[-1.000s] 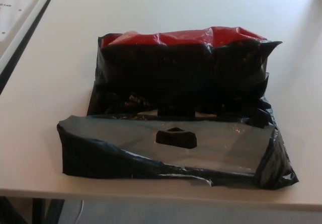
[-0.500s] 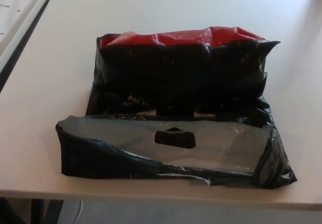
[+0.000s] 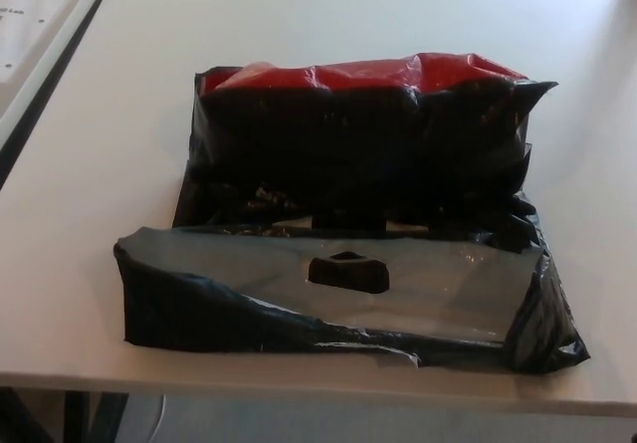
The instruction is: A plastic bag is kept infront of the robot in the middle of the desk and the robot uses both its hands to grab it from the top and lifts it up and then releases it.
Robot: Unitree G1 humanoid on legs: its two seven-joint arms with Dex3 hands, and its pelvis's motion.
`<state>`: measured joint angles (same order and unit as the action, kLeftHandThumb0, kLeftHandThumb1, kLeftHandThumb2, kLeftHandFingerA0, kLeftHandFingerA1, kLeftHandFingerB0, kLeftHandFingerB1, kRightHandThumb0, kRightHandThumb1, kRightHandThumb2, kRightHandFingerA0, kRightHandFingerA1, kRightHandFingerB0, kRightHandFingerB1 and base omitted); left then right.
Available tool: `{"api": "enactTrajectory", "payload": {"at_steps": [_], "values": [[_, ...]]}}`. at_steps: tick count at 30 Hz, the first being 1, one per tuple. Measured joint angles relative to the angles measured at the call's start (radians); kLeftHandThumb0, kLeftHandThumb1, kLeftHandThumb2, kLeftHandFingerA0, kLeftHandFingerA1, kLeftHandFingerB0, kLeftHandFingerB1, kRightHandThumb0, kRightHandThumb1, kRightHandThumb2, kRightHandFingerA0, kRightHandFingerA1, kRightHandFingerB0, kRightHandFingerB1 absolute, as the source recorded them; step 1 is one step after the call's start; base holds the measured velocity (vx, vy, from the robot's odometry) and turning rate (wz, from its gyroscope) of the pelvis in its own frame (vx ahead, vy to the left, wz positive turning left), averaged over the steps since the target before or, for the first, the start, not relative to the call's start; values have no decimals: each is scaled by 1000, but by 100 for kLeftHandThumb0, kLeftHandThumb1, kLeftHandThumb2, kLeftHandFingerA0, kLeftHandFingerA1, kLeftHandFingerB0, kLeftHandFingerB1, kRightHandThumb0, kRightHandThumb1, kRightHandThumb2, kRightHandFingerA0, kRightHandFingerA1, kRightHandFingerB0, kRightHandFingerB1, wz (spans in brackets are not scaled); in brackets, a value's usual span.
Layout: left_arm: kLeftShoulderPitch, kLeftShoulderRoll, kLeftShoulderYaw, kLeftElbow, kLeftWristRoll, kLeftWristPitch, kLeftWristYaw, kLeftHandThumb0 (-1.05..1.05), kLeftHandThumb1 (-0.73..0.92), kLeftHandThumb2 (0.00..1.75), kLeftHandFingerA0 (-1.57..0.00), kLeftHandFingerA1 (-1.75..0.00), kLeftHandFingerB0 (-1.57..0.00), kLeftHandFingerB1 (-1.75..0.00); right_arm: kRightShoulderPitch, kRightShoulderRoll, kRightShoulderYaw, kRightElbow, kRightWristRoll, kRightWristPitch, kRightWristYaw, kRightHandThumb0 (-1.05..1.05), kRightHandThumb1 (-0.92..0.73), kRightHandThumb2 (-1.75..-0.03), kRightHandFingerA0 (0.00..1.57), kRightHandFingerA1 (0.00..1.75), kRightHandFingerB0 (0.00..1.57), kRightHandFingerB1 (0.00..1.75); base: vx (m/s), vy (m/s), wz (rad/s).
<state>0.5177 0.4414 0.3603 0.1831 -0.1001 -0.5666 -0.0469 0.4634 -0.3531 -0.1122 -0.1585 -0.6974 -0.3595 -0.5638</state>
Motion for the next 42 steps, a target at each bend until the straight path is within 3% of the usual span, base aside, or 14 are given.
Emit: {"api": "enactTrajectory", "payload": {"at_steps": [3,4,7,11,13,14,15,20,21,27,30,31,38,42], "values": [[-102,6,-11,88,-25,42,-44,-42,37,61,-43,-43,-8,-27,-48,-29,-4,-20,-19,-2,5,-55,-47,-55,41,35,14,27,0,0,0],[-136,6,-23,128,-24,55,-54,-39,36,60,-43,-43,-9,-28,-68,-40,-2,-21,-23,-2,10,-37,-28,-83,39,59,0,43,0,0,0],[-221,7,-60,226,-16,82,-68,-32,42,53,-47,-37,-11,-26,-122,-57,14,-19,-31,-2,29,-59,-48,-56,60,42,18,28,0,0,0],[-313,4,-111,339,12,106,-72,-26,43,53,-45,-37,-11,-26,-167,-58,54,-14,-32,-2,64,-64,-49,-56,48,37,19,28,0,0,0],[-352,-11,-133,391,19,119,-73,-21,28,79,-34,-57,0,-44,-178,-58,75,-15,-32,0,89,-38,-27,-84,39,60,3,44,0,0,0],[-363,-17,-141,406,21,124,-73,-21,29,79,-35,-57,0,-44,-182,-58,80,-15,-33,1,95,-62,-48,-56,48,37,16,27,0,0,0],[-375,-24,-149,417,23,130,-72,-27,44,53,-46,-36,-11,-27,-187,-58,86,-15,-34,2,102,-71,-44,-72,40,45,11,35,0,0,0],[-420,-65,-167,429,20,171,-79,-31,44,53,-49,-37,-14,-28,-216,-58,120,4,-35,6,137,-64,-39,-71,28,44,7,33,0,0,0],[-431,-78,-167,425,13,188,-87,-20,29,79,-36,-57,-3,-46,-223,-58,133,14,-33,6,151,-67,-39,-73,28,44,8,33,0,0,0],[-454,-152,-179,375,-18,266,-107,-27,42,52,-51,-37,-16,-30,-245,-59,178,75,-24,8,207,-64,-38,-71,30,43,9,34,0,0,0],[-466,-185,-199,346,-23,294,-107,-20,28,79,-37,-58,-4,-46,-263,-59,202,120,-20,11,239,-61,-43,-54,37,35,15,27,0,0,0],[-470,-195,-208,335,-23,303,-107,-32,44,55,-46,-38,-14,-31,-269,-60,209,135,-18,11,248,-62,-44,-54,49,42,15,27,0,0,0],[-474,-237,-269,247,-20,370,-107,-29,45,56,-45,-38,-11,-30,-323,-63,241,285,-10,1,265,-64,-45,-55,48,124,12,25,0,0,0],[-475,-246,-302,195,-12,420,-105,-21,30,80,-39,-59,0,-44,-380,-63,258,400,0,-16,259,-59,-36,-78,66,118,0,34,0,0,0]]}}
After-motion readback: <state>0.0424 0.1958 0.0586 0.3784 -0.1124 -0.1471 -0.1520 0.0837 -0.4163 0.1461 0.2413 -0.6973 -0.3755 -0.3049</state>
